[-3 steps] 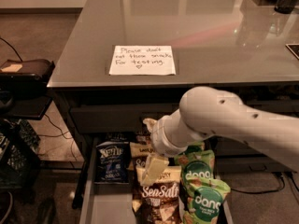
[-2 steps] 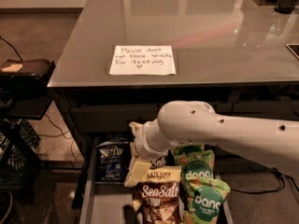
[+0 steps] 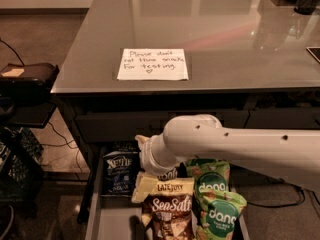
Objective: Pick blue chip bag from middle drawer and place on counter
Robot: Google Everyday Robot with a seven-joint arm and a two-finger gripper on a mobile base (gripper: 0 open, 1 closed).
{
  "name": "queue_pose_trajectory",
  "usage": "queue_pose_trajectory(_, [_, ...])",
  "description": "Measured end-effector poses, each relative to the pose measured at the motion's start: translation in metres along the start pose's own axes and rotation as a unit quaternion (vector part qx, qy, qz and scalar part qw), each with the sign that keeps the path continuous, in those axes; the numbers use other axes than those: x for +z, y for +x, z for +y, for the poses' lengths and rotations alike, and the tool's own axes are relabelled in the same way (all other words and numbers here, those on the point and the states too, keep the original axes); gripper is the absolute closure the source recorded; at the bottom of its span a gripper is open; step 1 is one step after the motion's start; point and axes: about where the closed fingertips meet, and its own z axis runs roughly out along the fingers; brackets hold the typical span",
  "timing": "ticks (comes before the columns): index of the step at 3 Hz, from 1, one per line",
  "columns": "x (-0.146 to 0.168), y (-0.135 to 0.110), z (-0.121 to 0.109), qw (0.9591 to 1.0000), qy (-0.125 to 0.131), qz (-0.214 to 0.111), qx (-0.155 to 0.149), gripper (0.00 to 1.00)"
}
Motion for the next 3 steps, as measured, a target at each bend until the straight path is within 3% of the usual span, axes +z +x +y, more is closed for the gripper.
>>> queue_pose_trajectory(2, [0.087,0.002,-0.005,0.9995,-0.005,-0.002,-0.031,0.0])
queue_pose_trajectory(3, [0.167,0.0,-0.007,0.9981,-0.031,-0.015,-0.052,0.0])
